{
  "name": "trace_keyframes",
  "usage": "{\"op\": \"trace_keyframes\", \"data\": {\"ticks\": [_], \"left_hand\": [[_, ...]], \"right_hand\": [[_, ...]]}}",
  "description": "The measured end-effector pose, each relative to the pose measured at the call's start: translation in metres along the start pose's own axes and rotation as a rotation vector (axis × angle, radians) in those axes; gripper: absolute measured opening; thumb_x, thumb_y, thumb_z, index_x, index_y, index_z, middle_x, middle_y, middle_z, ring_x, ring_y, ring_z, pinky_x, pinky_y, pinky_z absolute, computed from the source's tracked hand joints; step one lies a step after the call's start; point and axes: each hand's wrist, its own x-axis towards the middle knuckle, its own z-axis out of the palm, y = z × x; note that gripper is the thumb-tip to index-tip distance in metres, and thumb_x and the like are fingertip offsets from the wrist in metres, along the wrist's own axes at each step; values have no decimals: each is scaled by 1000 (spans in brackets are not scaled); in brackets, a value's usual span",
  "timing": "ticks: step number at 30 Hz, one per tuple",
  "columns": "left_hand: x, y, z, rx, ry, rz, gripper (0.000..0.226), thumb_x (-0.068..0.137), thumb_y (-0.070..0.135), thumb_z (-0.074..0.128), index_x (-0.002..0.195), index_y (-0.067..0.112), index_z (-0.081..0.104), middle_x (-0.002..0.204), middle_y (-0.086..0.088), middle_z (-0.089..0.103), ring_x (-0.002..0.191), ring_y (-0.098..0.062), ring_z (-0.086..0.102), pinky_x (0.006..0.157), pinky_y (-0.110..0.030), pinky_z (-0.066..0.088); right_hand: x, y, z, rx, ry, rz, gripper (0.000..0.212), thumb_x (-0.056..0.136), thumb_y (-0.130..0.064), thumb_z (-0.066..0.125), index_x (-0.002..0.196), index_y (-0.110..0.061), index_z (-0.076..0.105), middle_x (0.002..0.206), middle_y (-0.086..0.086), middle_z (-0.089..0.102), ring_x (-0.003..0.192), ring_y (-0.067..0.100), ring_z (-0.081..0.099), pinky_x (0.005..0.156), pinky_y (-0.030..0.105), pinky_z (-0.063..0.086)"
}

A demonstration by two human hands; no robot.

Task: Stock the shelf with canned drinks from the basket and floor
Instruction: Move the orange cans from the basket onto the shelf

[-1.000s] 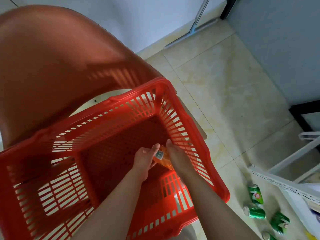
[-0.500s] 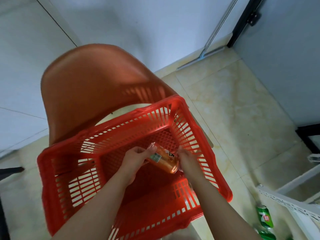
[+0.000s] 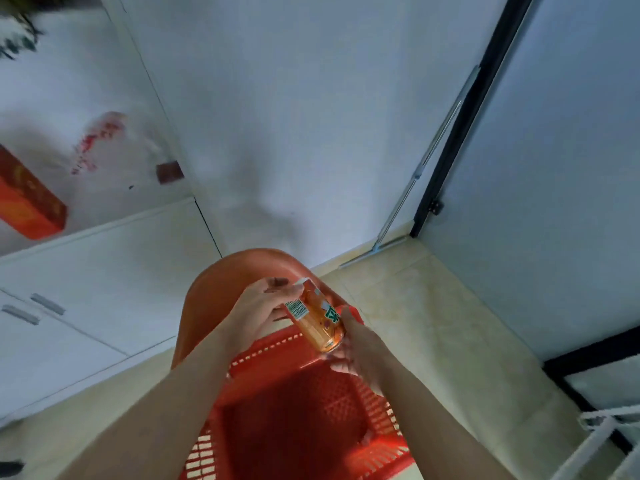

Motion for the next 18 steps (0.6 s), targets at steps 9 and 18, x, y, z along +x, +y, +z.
{"op": "trace_keyframes", "data": {"ticks": [9, 18], "left_hand": [[-49, 126, 6, -130, -45, 299, 70, 65, 26, 83, 126, 5, 55, 111, -16, 67, 93, -21, 68, 79, -27, 53], [-78, 187, 56, -62, -352, 486, 56, 79, 33, 74, 127, 9, 59, 122, -13, 65, 117, -24, 61, 100, -36, 50]], "right_hand": [[-99, -109, 28, 287, -6, -272, 51, 93, -54, 50, 105, -6, 61, 97, 19, 67, 82, 37, 71, 71, 42, 61], [-177, -159, -6, 343, 229, -481, 51, 85, -58, 62, 109, -13, 66, 94, 14, 69, 68, 26, 65, 48, 26, 53]]}}
